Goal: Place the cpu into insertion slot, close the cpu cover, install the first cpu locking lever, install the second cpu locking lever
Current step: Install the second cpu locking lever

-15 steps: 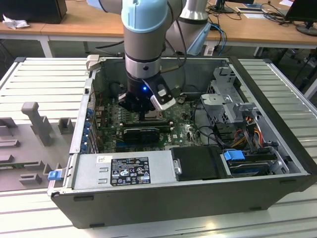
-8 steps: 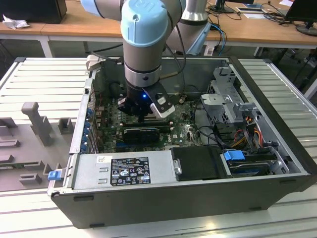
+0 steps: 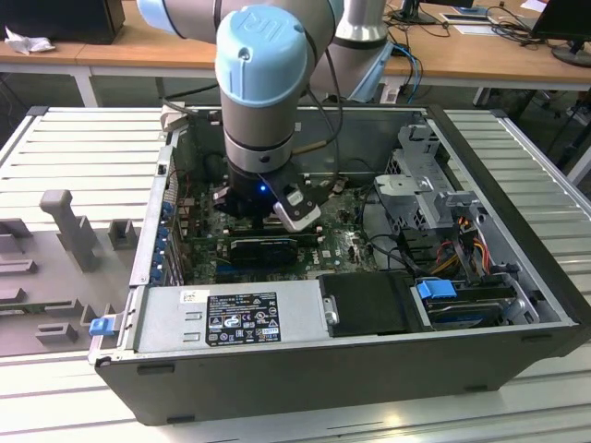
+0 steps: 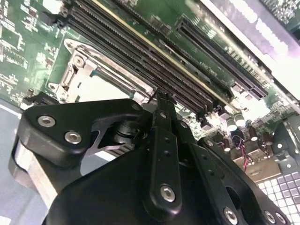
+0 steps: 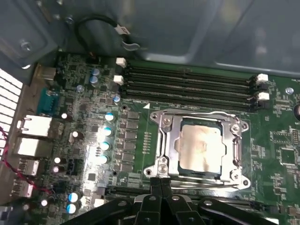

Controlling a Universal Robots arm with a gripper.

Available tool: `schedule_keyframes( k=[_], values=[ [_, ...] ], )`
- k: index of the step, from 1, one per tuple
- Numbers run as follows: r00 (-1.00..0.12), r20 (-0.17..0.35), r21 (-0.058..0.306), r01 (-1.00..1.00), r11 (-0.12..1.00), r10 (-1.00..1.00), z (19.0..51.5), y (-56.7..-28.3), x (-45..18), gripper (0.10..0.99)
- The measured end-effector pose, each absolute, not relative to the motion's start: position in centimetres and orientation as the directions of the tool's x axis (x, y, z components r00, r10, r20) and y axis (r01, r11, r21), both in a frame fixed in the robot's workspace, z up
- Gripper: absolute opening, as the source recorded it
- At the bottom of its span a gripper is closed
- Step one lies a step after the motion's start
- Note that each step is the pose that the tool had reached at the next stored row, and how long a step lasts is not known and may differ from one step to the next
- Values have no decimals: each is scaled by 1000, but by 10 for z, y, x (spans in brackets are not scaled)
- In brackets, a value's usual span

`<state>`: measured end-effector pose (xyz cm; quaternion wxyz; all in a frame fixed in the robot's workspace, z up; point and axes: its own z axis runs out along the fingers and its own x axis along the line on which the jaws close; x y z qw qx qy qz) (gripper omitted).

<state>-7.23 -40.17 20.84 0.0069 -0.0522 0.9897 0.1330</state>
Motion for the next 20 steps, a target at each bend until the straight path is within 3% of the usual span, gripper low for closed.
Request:
schedule_keyframes(
  k=[16,20],
  values=[
    [-993,-34,316,-115,942,-109,195,-396,-80,106],
    [-993,-34,315,-115,942,-110,210,-395,-80,106]
  ],
)
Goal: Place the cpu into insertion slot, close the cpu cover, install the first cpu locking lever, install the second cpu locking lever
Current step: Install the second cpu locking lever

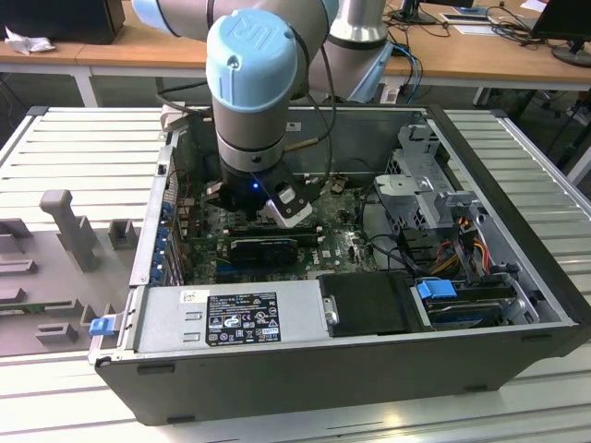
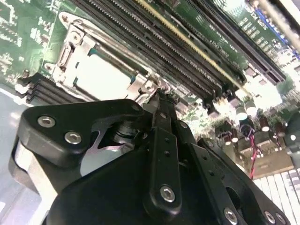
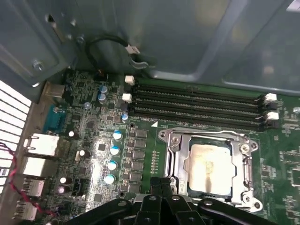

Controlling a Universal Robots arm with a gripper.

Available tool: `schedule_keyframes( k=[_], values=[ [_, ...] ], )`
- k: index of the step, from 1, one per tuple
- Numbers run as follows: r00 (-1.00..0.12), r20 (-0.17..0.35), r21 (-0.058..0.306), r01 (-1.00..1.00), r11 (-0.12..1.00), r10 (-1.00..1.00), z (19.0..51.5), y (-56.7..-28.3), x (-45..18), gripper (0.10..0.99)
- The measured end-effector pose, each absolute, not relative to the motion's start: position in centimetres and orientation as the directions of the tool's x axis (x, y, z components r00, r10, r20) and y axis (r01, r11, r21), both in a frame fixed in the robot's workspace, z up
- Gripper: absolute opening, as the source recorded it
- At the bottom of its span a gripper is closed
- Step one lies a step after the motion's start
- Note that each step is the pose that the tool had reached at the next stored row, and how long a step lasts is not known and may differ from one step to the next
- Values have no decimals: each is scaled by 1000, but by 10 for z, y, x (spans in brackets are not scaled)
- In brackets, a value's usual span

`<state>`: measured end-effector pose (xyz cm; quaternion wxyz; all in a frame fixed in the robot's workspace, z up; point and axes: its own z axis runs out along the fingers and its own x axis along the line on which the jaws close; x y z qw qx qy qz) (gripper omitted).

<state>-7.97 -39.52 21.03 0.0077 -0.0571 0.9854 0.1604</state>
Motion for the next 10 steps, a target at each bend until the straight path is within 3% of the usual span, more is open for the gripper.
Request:
schedule_keyframes(
  k=[10],
  values=[
    [-993,-34,314,-115,942,-110,239,-395,-80,106]
  ],
)
